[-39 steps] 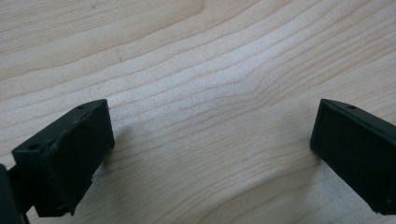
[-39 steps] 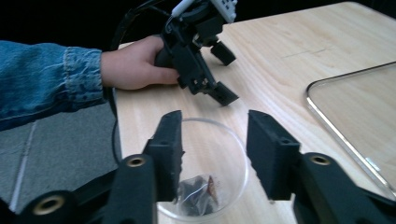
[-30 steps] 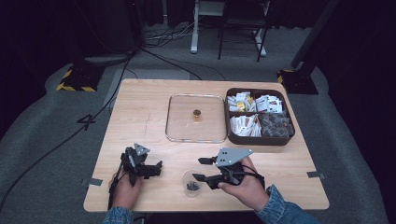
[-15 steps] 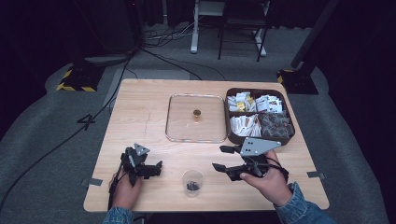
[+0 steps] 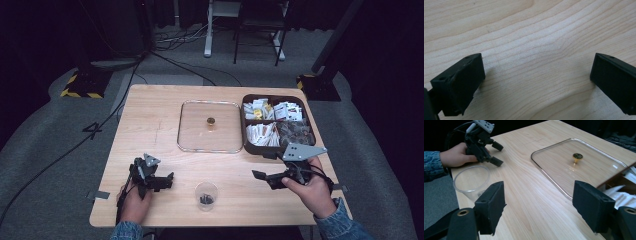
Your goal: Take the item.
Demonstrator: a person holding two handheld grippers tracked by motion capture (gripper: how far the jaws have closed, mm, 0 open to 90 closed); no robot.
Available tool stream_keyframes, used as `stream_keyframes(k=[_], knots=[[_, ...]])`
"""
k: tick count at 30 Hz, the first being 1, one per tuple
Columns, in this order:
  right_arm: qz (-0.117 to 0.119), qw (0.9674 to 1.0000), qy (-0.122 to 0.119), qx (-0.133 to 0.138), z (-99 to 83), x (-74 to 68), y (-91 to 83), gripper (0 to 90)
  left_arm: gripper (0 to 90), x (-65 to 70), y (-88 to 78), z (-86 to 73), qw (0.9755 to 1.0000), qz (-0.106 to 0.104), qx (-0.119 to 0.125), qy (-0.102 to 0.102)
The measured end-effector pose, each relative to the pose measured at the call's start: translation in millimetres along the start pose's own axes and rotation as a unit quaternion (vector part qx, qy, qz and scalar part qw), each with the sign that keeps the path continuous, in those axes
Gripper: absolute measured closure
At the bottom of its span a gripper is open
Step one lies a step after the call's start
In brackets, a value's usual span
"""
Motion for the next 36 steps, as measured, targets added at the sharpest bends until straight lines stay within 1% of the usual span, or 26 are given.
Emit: stream_keyframes(k=[2,6,14,21,27,34,36], knots=[[-0.008,0.9999,0.008,0.002,-3.6,4.7,-5.4,25.5,0.0,0.1,0.1,0.0,1.0000,-0.001,0.000,0.000],[-0.022,0.9996,0.014,-0.002,-10.8,13.4,-12.6,25.3,0.0,0.0,0.0,0.0,1.0000,0.000,0.000,0.000],[-0.043,0.9984,0.029,-0.020,-31.4,28.8,-20.1,24.9,0.0,0.1,0.1,0.0,1.0000,-0.001,0.000,0.000],[-0.059,0.9969,0.044,-0.026,-49.4,41.7,-27.0,24.9,0.0,-0.1,-0.1,0.0,1.0000,0.000,-0.001,0.001],[-0.071,0.9955,0.052,-0.035,-66.9,50.2,-27.6,24.9,0.0,0.1,0.1,0.0,1.0000,-0.001,0.000,0.000],[-0.075,0.9937,0.066,-0.050,-90.5,57.6,-22.0,24.9,0.0,0.1,0.0,0.0,1.0000,0.000,0.000,0.000],[-0.076,0.9934,0.067,-0.054,-96.3,59.2,-20.3,24.9,0.0,0.0,0.0,0.0,1.0000,0.000,0.000,0.000]])
Point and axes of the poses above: each handheld gripper's, and its own axes: y roughly forward along the jaws, z roughly out of its top, x roughly to its right, the point moved 6 cm from there along y, roughly forward along the jaws, and after that the axes turned 8 degrees about z, right-handed, at the moved point
